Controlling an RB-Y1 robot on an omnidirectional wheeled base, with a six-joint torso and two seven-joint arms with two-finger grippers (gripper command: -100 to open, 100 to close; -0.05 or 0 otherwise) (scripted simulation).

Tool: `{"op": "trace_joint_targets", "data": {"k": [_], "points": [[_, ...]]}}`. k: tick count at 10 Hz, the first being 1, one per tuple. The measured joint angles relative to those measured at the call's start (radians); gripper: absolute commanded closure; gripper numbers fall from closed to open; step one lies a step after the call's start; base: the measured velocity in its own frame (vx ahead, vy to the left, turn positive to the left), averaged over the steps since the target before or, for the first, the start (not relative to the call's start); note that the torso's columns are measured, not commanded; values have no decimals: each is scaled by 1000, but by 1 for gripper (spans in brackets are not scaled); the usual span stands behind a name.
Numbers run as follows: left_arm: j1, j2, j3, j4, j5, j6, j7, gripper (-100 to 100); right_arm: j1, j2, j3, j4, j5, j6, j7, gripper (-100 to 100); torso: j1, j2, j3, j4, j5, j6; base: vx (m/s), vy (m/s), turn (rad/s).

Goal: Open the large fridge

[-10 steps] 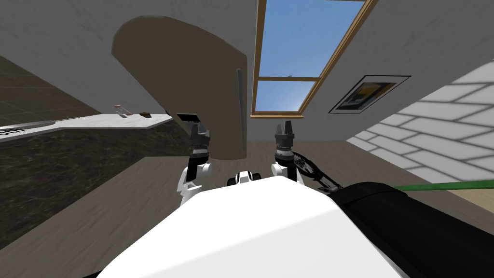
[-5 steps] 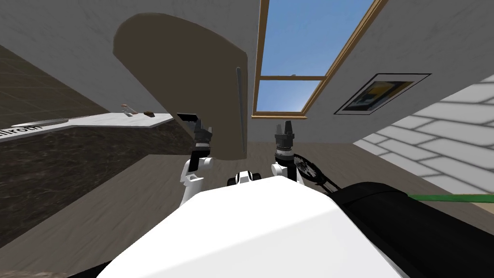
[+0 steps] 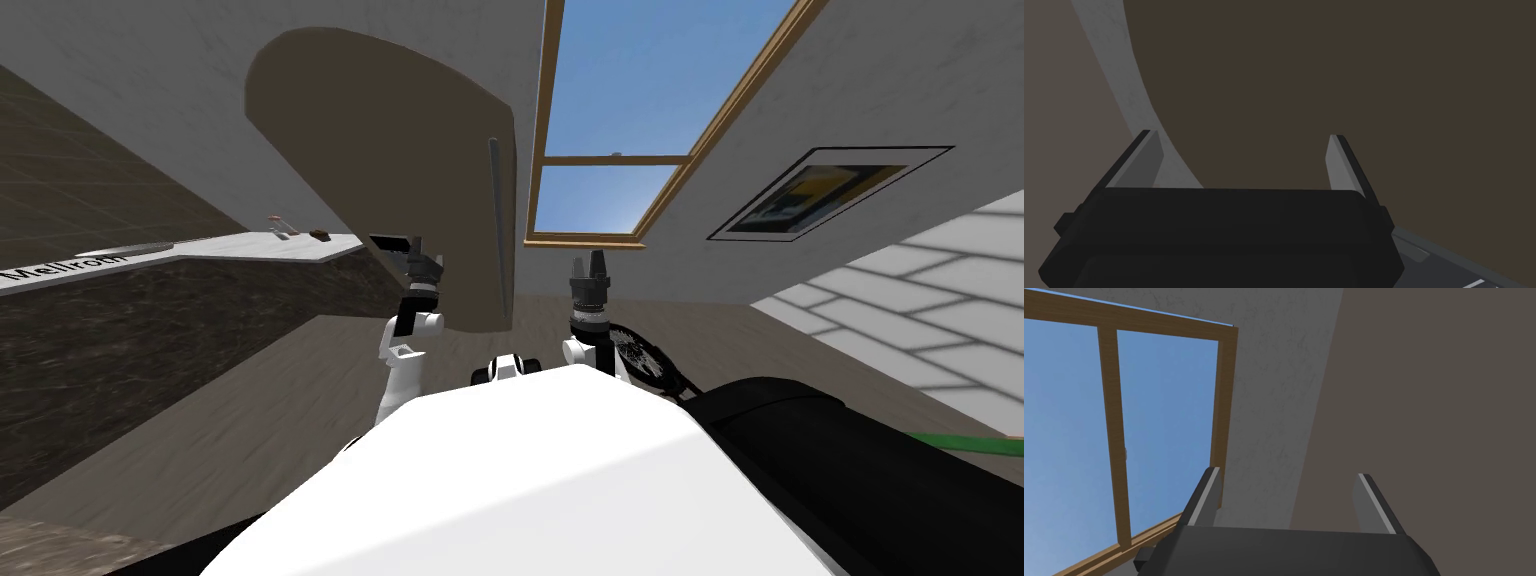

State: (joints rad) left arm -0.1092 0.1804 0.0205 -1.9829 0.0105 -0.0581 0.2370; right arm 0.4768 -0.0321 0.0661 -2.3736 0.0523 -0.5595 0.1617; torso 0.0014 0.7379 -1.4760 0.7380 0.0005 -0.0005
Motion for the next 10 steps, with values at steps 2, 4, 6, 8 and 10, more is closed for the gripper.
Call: {"op": "trace_joint_targets", "data": {"k": [2,4,6,8,10], "points": [[-52,3,6,21,4,59,17,-100,0,0,0,0,0,0,0,0,-4,0,0,0,-1,0,37,-91,112],[-108,0,9,42,3,107,24,-100,0,0,0,0,0,0,0,0,0,1,0,0,0,1,31,-59,64],[-162,2,16,67,7,159,38,-100,0,0,0,0,0,0,0,0,-1,0,0,0,0,1,27,-52,26],[-217,6,24,89,13,204,50,-100,0,0,0,0,0,0,0,0,-2,0,0,0,0,0,30,-68,116],[-272,4,32,114,16,258,64,-100,0,0,0,0,0,0,0,0,-4,-1,-1,0,-1,0,45,-101,108]]}}
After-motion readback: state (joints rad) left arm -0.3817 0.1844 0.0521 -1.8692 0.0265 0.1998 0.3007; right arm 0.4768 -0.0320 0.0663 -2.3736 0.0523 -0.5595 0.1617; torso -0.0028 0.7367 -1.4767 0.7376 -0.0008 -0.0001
